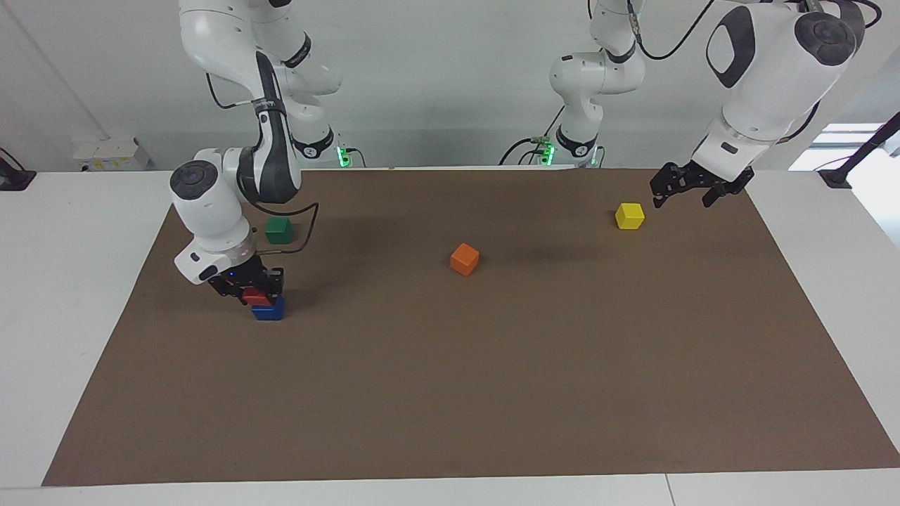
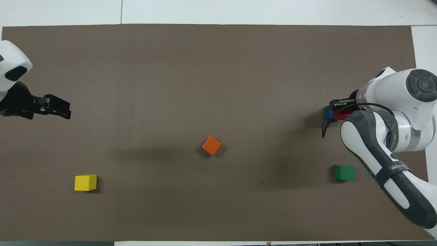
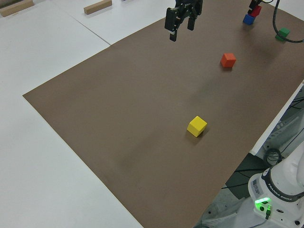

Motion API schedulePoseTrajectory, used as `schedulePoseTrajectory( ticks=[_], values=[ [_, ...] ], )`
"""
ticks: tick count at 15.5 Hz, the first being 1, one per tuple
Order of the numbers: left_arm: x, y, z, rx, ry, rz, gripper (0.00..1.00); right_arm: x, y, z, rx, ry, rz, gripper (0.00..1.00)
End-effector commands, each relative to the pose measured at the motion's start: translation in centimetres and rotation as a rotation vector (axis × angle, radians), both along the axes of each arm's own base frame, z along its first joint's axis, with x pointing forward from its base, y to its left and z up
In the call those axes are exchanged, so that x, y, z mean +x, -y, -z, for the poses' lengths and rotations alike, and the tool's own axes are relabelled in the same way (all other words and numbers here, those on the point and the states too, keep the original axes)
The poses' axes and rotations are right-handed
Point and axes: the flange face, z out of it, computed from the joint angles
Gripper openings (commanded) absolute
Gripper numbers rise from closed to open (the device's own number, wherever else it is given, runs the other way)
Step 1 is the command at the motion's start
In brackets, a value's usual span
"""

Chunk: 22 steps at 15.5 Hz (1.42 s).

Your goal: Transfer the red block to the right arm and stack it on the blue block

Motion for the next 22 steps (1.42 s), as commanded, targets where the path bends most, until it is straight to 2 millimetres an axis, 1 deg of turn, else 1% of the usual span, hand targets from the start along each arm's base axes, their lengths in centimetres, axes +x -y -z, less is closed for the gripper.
schedulePoseTrajectory(
  ticks=[1,3,5,8,12,15,22],
  values=[
    [0.2,0.8,-0.6,0.004,0.031,0.025,1.00,-0.4,-0.3,0.0,0.000,0.013,0.041,0.00],
    [0.2,0.8,-0.3,0.004,0.035,0.027,1.00,-0.5,-0.2,0.0,0.001,0.008,0.045,0.00],
    [0.3,0.4,-0.3,0.003,0.038,0.012,1.00,-0.5,0.1,0.0,0.001,0.007,0.047,0.00],
    [0.2,0.5,-0.2,0.003,0.034,0.013,1.00,-0.5,0.4,0.0,0.000,0.006,0.047,0.00],
    [0.1,0.4,0.0,0.004,0.031,0.015,1.00,-0.4,0.5,0.0,0.000,0.012,0.040,0.00],
    [0.0,0.4,0.0,0.004,0.028,0.015,1.00,-0.3,0.6,1.0,0.002,0.003,0.038,0.00],
    [0.0,0.4,0.0,0.004,0.028,0.016,1.00,-0.1,0.6,0.8,-0.002,0.018,0.034,0.00]
  ],
)
